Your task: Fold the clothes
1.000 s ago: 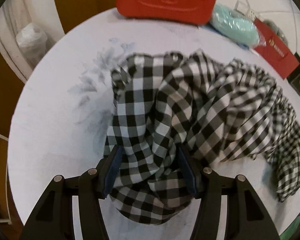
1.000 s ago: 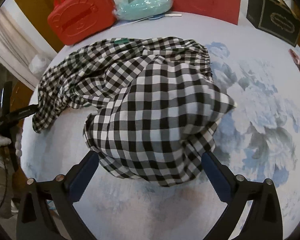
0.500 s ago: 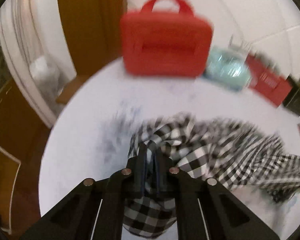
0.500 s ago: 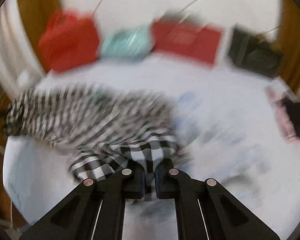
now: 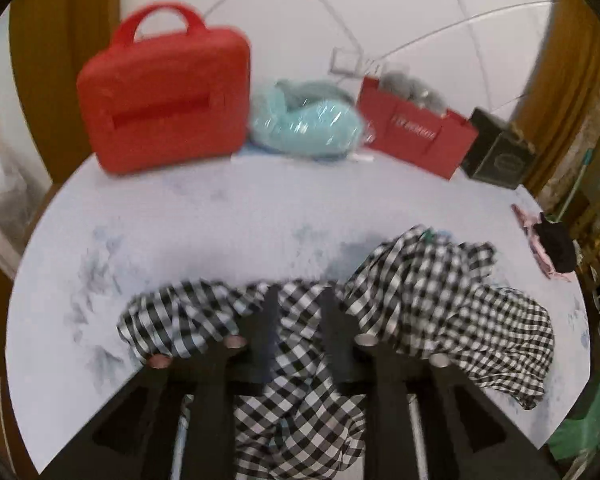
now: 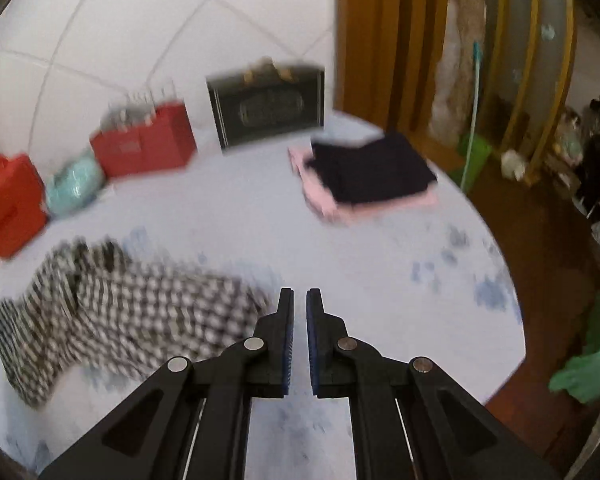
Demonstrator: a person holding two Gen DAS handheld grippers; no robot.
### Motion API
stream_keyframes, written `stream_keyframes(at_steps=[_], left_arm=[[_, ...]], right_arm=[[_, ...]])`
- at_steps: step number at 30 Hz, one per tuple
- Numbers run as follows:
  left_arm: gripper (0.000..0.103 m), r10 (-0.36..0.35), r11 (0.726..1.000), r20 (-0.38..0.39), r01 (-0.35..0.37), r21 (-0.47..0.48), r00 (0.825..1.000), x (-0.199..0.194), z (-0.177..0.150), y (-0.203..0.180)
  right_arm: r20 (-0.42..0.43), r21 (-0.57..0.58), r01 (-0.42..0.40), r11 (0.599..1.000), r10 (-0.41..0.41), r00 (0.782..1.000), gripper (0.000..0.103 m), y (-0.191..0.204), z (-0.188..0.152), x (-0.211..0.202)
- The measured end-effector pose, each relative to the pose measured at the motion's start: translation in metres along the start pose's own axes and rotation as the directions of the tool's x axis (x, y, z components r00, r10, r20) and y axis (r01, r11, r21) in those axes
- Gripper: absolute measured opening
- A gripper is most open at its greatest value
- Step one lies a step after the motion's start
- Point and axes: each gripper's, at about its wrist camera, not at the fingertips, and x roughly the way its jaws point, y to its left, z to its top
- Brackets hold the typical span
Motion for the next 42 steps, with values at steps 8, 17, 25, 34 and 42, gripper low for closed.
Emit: stream_keyframes(at_steps=[8,17,25,34,42], left_arm=[[0.050,0.150,0.981,-0.076,-0.158,-0.109,0.986,0.027,-0.028,0.053],[0.054,0.175,0.959,-0.123,-0.197,-0.202,0.977,0.042,-0.050,0.105],[0.060,0.091,0.972,-0.115,-0.113,-0.206,0.989,0.056,-0.048,0.102],[0.059,0.053,0.971,-0.256,-0.110,-0.213,0.965,0.111,-0.061,0.085],[0.004,0.204,0.970,-0.100,-0.215,-0.115,0.974,0.092,-0.023,0.056]], right_arm=[[-0.051,-0.074,-0.144,0.987,0.141,0.989,0.083,0.063,0.006,0.038],[-0.132,-0.274,-0.320,0.907,0.294,0.947,0.100,0.199,0.028,0.079],[-0.203,-0.342,-0.421,0.840,0.372,0.906,0.103,0.289,0.045,0.118],[-0.344,-0.349,-0.448,0.823,0.332,0.878,0.103,0.335,0.039,0.180],[-0.286,-0.481,-0.403,0.779,0.295,0.912,0.009,0.352,0.039,0.176]])
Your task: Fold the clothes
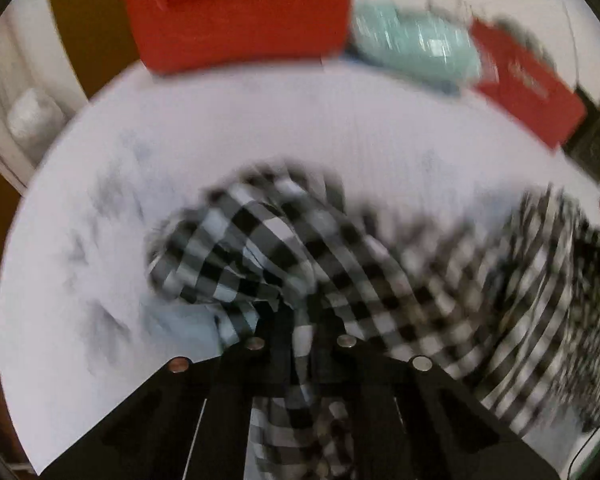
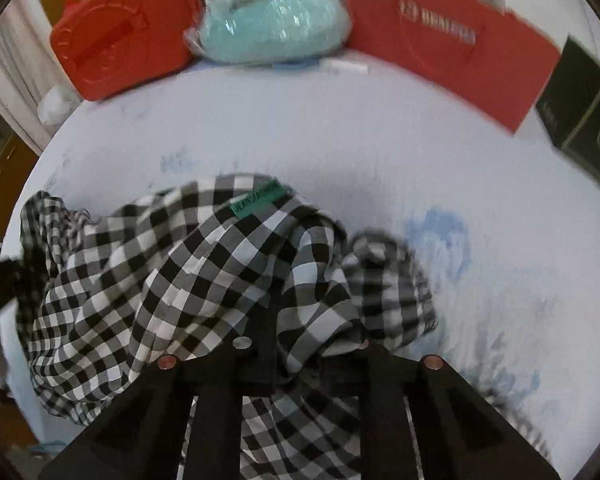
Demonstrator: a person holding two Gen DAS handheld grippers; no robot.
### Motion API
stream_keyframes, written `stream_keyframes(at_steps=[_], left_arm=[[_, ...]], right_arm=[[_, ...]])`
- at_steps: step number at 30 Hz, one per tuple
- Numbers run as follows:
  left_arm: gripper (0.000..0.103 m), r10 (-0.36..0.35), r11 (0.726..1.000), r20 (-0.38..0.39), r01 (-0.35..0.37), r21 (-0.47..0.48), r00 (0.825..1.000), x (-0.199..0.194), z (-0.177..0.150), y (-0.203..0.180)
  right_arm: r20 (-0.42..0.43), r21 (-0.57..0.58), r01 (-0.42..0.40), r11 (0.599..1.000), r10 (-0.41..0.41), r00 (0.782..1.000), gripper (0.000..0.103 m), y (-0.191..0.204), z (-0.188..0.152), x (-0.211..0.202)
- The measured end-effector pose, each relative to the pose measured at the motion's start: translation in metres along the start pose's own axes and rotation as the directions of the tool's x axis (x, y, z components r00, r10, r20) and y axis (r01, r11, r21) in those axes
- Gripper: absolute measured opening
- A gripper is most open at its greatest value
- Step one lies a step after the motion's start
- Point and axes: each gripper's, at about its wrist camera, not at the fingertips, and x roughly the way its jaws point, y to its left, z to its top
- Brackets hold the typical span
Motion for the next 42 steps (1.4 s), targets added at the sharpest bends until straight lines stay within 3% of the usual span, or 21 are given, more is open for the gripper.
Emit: stream_keyframes(at_steps=[3,6,9,12,13,16,18,22,24,26,28,31,34,36,39,42], left_arm=[[0.004,0.023,0.999,0.130,-0.020,-0.026,0.991,-0.041,0.029,0.011],[0.004,0.026,0.999,0.228,-0.016,-0.046,0.973,-0.083,0.054,0.023],[0.004,0.003,0.998,0.254,0.012,-0.058,0.967,-0.111,0.055,0.029],[0.004,-0.020,0.999,0.231,0.026,-0.027,0.973,-0.118,0.037,0.025],[0.004,-0.036,0.999,0.207,0.040,-0.015,0.978,-0.115,0.029,0.022],[0.005,-0.067,0.998,0.127,0.065,0.018,0.990,-0.099,0.011,0.011],[0.006,-0.078,0.996,0.060,0.076,0.036,0.995,-0.082,0.001,0.001],[0.014,-0.097,0.989,-0.083,0.106,0.102,0.992,-0.052,-0.022,-0.022],[0.022,-0.104,0.987,-0.098,0.115,0.114,0.990,-0.053,-0.027,-0.023],[0.029,-0.115,0.985,-0.101,0.127,0.119,0.988,-0.057,-0.028,-0.024],[0.033,-0.144,0.983,-0.085,0.153,0.106,0.986,-0.068,-0.023,-0.020],[0.052,-0.148,0.984,-0.009,0.148,0.098,0.989,-0.090,-0.007,-0.014],[0.054,-0.165,0.982,0.054,0.159,0.103,0.985,-0.112,0.002,-0.012],[0.062,-0.163,0.981,0.082,0.153,0.117,0.983,-0.119,0.010,-0.013],[0.065,-0.119,0.983,0.084,0.106,0.152,0.989,-0.101,0.026,-0.014],[0.065,-0.093,0.981,0.056,0.081,0.176,0.994,-0.060,0.037,-0.013]], right_arm=[[0.166,0.032,0.055,0.998,-0.059,0.984,0.006,-0.015,0.018,-0.052],[0.332,0.115,0.114,0.987,-0.146,0.932,0.006,-0.044,0.031,-0.121],[0.434,0.209,0.163,0.964,-0.241,0.868,0.006,-0.078,0.016,-0.191],[0.451,0.312,0.201,0.929,-0.331,0.829,0.006,-0.113,-0.028,-0.242],[0.440,0.337,0.202,0.919,-0.344,0.829,0.006,-0.121,-0.042,-0.248],[0.349,0.430,0.205,0.879,-0.371,0.860,0.006,-0.147,-0.097,-0.253],[0.239,0.481,0.223,0.848,-0.372,0.897,0.006,-0.158,-0.135,-0.238],[0.038,0.564,0.216,0.797,-0.286,0.957,0.007,-0.175,-0.198,-0.196],[-0.027,0.578,0.226,0.784,-0.258,0.966,0.021,-0.178,-0.216,-0.183],[-0.058,0.583,0.241,0.776,-0.256,0.965,0.080,-0.181,-0.228,-0.181],[-0.089,0.587,0.256,0.768,-0.253,0.963,0.088,-0.183,-0.240,-0.179],[-0.063,0.589,0.263,0.764,-0.281,0.958,0.088,-0.187,-0.234,-0.193],[-0.008,0.586,0.253,0.770,-0.307,0.952,0.088,-0.187,-0.222,-0.209],[0.029,0.581,0.237,0.778,-0.311,0.950,0.088,-0.186,-0.212,-0.215],[0.058,0.566,0.200,0.800,-0.280,0.958,0.088,-0.189,-0.194,-0.205],[0.056,0.556,0.164,0.815,-0.233,0.971,0.089,-0.192,-0.177,-0.182]])
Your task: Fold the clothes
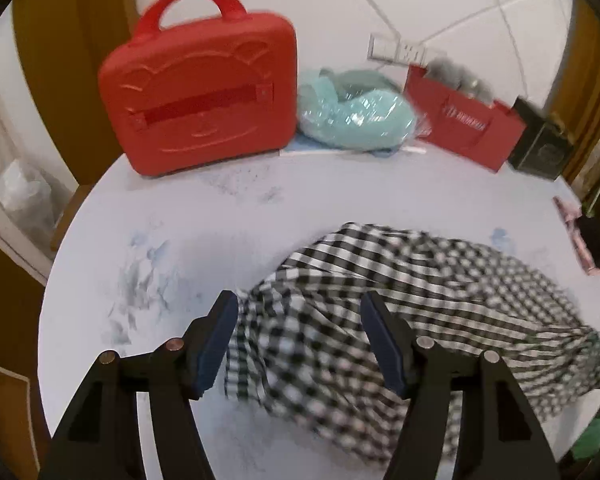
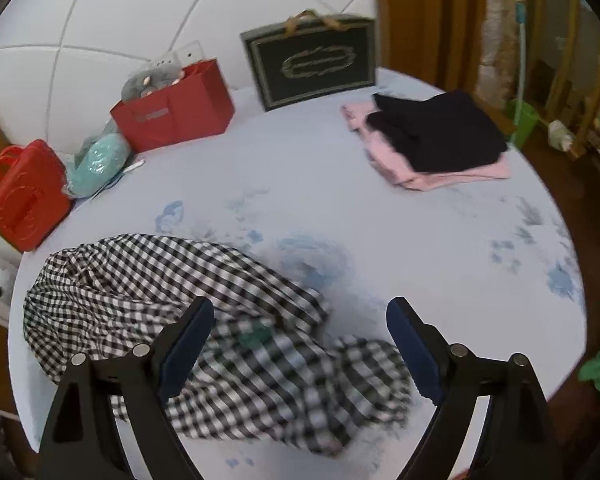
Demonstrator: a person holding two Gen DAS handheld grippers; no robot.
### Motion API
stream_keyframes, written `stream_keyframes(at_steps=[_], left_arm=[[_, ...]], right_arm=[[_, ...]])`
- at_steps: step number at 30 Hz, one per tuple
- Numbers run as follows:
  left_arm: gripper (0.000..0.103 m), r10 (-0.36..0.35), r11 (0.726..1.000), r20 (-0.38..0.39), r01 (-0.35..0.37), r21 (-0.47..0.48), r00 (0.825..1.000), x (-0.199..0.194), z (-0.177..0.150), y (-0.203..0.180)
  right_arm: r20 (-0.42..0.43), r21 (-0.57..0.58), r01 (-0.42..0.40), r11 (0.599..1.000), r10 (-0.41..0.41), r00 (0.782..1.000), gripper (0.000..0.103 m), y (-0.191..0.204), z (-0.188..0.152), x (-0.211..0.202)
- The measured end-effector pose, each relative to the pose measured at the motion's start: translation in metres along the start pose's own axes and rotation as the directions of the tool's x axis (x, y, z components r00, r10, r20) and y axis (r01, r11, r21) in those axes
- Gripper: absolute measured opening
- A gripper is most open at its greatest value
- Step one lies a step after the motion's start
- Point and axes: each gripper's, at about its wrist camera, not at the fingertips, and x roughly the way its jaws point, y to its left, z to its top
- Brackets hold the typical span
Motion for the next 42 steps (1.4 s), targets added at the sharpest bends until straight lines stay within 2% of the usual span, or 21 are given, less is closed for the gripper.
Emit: stream_keyframes(at_steps=[2,4,9,13,16,18,19,20,21,22,23,26,28,29,32,33,35,37,39,41,42], left_arm=[[0.065,0.032,0.999,-0.023,-0.032,0.008,0.999,0.030,0.004,0.004],[0.065,0.045,0.999,-0.062,-0.046,-0.007,0.997,0.058,0.007,0.010],[0.065,0.035,0.999,-0.103,-0.036,-0.008,0.994,0.095,0.011,0.011],[0.065,-0.003,1.000,-0.152,0.003,-0.001,0.988,0.115,0.002,0.005],[0.065,0.003,1.000,-0.174,0.001,0.021,0.985,0.124,-0.008,-0.001],[0.065,0.021,0.999,-0.198,-0.011,0.052,0.980,0.127,-0.018,-0.008],[0.060,0.059,0.995,-0.171,-0.044,0.091,0.983,0.124,-0.023,-0.015],[0.045,0.093,0.991,-0.156,-0.075,0.115,0.983,0.121,-0.027,-0.019],[0.038,0.124,0.985,-0.141,-0.105,0.136,0.982,0.117,-0.030,-0.023],[0.029,0.139,0.983,-0.129,-0.121,0.139,0.982,0.110,-0.031,-0.024],[0.022,0.128,0.986,-0.121,-0.114,0.119,0.984,0.104,-0.029,-0.022],[0.018,0.095,0.995,-0.060,-0.093,0.045,0.994,0.067,-0.020,-0.009],[0.014,0.101,0.995,0.010,-0.102,0.011,0.995,0.034,-0.013,0.001],[0.011,0.105,0.994,0.045,-0.105,-0.006,0.993,0.017,-0.010,0.005],[0.011,0.099,0.994,0.151,-0.092,-0.052,0.984,-0.039,-0.010,0.015],[0.011,0.094,0.995,0.164,-0.087,-0.055,0.982,-0.050,-0.014,0.015],[0.011,0.097,0.995,0.153,-0.093,-0.033,0.983,-0.058,-0.028,0.012],[0.011,0.108,0.994,0.104,-0.106,-0.024,0.989,-0.049,-0.045,0.014],[0.011,0.116,0.992,0.034,-0.114,-0.062,0.993,-0.027,-0.053,0.022],[0.015,0.112,0.987,-0.021,-0.113,-0.112,0.994,-0.008,-0.060,0.033],[0.016,0.102,0.986,-0.044,-0.107,-0.131,0.994,-0.002,-0.062,0.038]], right_arm=[[-0.029,0.000,-0.023,1.000,0.023,0.999,0.093,0.006,0.005,0.019],[-0.064,0.003,-0.031,1.000,0.031,0.997,0.093,0.009,0.007,0.038],[-0.155,0.014,-0.032,0.999,0.034,0.987,0.094,0.014,0.011,0.081],[-0.241,0.007,-0.055,0.998,0.055,0.969,0.102,0.026,0.002,0.111],[-0.309,-0.011,-0.077,0.997,0.069,0.948,0.100,0.037,-0.010,0.130],[-0.333,-0.053,-0.053,0.997,0.032,0.942,0.063,0.046,-0.018,0.137],[-0.337,-0.082,-0.029,0.996,-0.001,0.941,0.044,0.051,-0.023,0.140],[-0.322,-0.131,-0.010,0.991,-0.033,0.946,0.038,0.058,-0.025,0.139],[-0.302,-0.183,0.008,0.983,-0.063,0.951,0.031,0.065,-0.026,0.137],[-0.276,-0.222,0.019,0.975,-0.082,0.958,0.017,0.072,-0.025,0.133],[-0.234,-0.247,0.035,0.969,-0.094,0.968,0.013,0.077,-0.021,0.125],[-0.057,-0.260,0.084,0.962,-0.102,0.993,0.008,0.083,0.004,0.085],[0.080,-0.244,0.114,0.963,-0.097,0.992,0.006,0.084,0.025,0.052],[0.158,-0.230,0.135,0.964,-0.099,0.982,0.004,0.082,0.036,0.030],[0.302,-0.178,0.155,0.972,-0.096,0.949,0.004,0.069,0.066,-0.033],[0.308,-0.160,0.130,0.978,-0.075,0.948,0.004,0.062,0.072,-0.045],[0.266,-0.144,0.060,0.988,-0.020,0.964,0.004,0.051,0.074,-0.051],[0.195,-0.133,-0.004,0.991,0.030,0.980,0.006,0.046,0.064,-0.040],[0.106,-0.109,-0.046,0.993,0.057,0.993,0.021,0.040,0.046,-0.014],[0.044,-0.065,-0.076,0.995,0.079,0.996,0.068,0.032,0.032,0.010],[0.023,-0.043,-0.085,0.995,0.087,0.996,0.075,0.028,0.026,0.019]])
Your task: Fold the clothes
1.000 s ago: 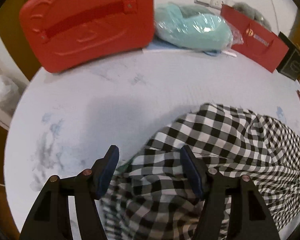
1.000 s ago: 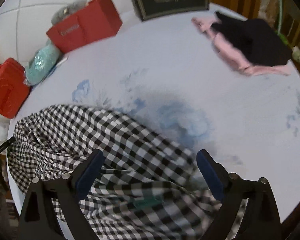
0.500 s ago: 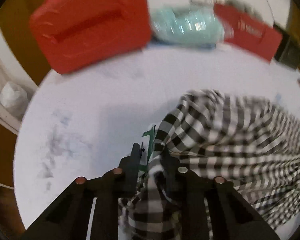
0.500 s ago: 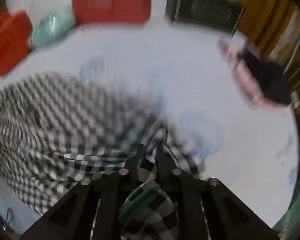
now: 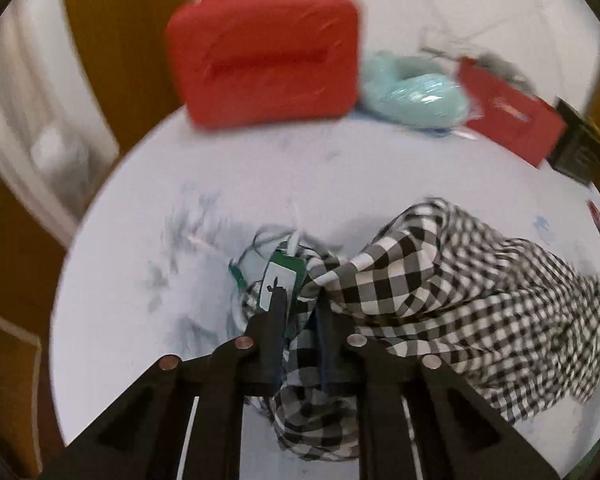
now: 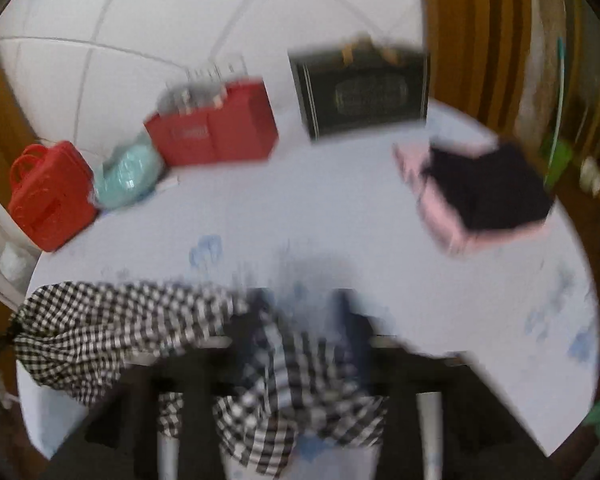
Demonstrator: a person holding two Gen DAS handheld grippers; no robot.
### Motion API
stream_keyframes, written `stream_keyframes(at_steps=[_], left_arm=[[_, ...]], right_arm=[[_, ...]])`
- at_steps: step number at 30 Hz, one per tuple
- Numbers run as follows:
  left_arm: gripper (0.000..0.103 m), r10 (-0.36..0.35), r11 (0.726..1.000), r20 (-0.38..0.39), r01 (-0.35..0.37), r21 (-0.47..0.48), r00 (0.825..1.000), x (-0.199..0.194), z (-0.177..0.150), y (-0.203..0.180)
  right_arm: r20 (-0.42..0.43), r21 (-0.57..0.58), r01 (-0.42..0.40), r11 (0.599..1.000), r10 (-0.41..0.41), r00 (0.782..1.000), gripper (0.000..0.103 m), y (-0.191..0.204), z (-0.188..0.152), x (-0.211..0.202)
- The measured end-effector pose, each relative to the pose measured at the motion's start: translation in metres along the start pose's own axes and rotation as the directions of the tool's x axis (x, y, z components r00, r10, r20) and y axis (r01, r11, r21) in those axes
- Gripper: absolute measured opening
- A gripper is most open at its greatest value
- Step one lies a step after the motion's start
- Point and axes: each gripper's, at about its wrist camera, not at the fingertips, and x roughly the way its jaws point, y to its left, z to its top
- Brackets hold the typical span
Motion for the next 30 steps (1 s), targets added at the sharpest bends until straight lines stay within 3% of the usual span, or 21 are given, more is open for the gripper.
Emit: stream_keyframes(at_steps=[1,2,3,5,7,11,16,18,19,20,21,22,23,25,27,30], left_arm=[[0.024,-0.007,1.000,-0.023,0.006,-0.019,1.000,0.007,-0.001,0.005],[0.038,-0.013,0.999,-0.042,0.012,-0.034,0.999,0.013,-0.002,0.009],[0.044,-0.019,0.999,-0.043,0.018,-0.035,0.999,0.013,-0.003,0.010],[0.048,-0.031,0.999,-0.029,0.030,-0.032,0.999,0.010,-0.003,0.012],[0.053,-0.051,0.998,-0.009,0.051,-0.027,0.999,0.010,0.001,0.010],[0.055,-0.074,0.997,-0.021,0.074,0.000,0.997,0.022,0.011,0.003],[0.055,-0.057,0.998,-0.084,0.057,-0.005,0.995,0.063,0.010,-0.007],[0.045,-0.059,0.997,-0.089,0.055,-0.050,0.994,0.070,0.005,-0.009],[0.028,-0.056,0.998,-0.088,0.052,-0.047,0.995,0.070,0.004,-0.012],[0.019,-0.053,0.998,-0.087,0.050,-0.045,0.995,0.070,0.004,-0.015],[0.017,-0.048,0.998,-0.086,0.045,-0.042,0.995,0.070,0.004,-0.018],[0.014,-0.032,0.999,-0.083,0.029,-0.033,0.996,0.068,0.005,-0.021],[0.012,-0.019,0.999,-0.080,0.017,-0.028,0.997,0.065,0.006,-0.023],[0.010,-0.022,0.999,-0.063,0.019,-0.050,0.998,0.055,0.010,-0.018],[0.009,-0.034,0.997,-0.040,0.031,-0.076,0.999,0.041,0.015,-0.012],[0.008,-0.051,0.995,0.017,0.053,-0.085,0.999,0.012,0.022,-0.004]], right_arm=[[-0.022,0.017,-0.005,1.000,0.005,1.000,0.081,-0.005,-0.007,0.007],[-0.041,0.028,-0.005,1.000,0.006,0.999,0.083,-0.010,-0.013,0.012],[-0.054,0.037,-0.003,0.999,0.005,0.999,0.085,-0.014,-0.019,0.015],[-0.082,0.042,-0.008,0.999,0.012,0.997,0.101,-0.021,-0.028,0.019],[-0.107,0.036,-0.015,0.999,0.018,0.994,0.103,-0.024,-0.035,0.021],[-0.167,0.000,-0.019,1.000,0.018,0.986,0.103,-0.023,-0.046,0.027],[-0.218,-0.051,-0.011,0.999,0.000,0.976,0.103,-0.018,-0.058,0.035],[-0.227,-0.087,0.012,0.996,-0.031,0.973,0.103,-0.016,-0.063,0.041],[-0.228,-0.101,0.020,0.995,-0.043,0.973,0.100,-0.015,-0.065,0.044],[-0.230,-0.109,0.023,0.994,-0.048,0.972,0.081,-0.014,-0.067,0.050],[-0.230,-0.110,0.027,0.994,-0.051,0.972,0.064,-0.014,-0.067,0.054],[-0.224,-0.110,0.031,0.993,-0.056,0.973,0.033,-0.014,-0.066,0.057],[-0.202,-0.111,0.045,0.993,-0.067,0.977,0.017,-0.013,-0.064,0.054],[-0.152,-0.112,0.075,0.991,-0.091,0.984,0.014,-0.012,-0.058,0.046],[-0.041,-0.095,0.127,0.987,-0.132,0.990,0.009,-0.016,-0.047,0.013],[0.124,-0.033,0.200,0.979,-0.194,0.973,0.007,-0.033,-0.031,-0.051]])
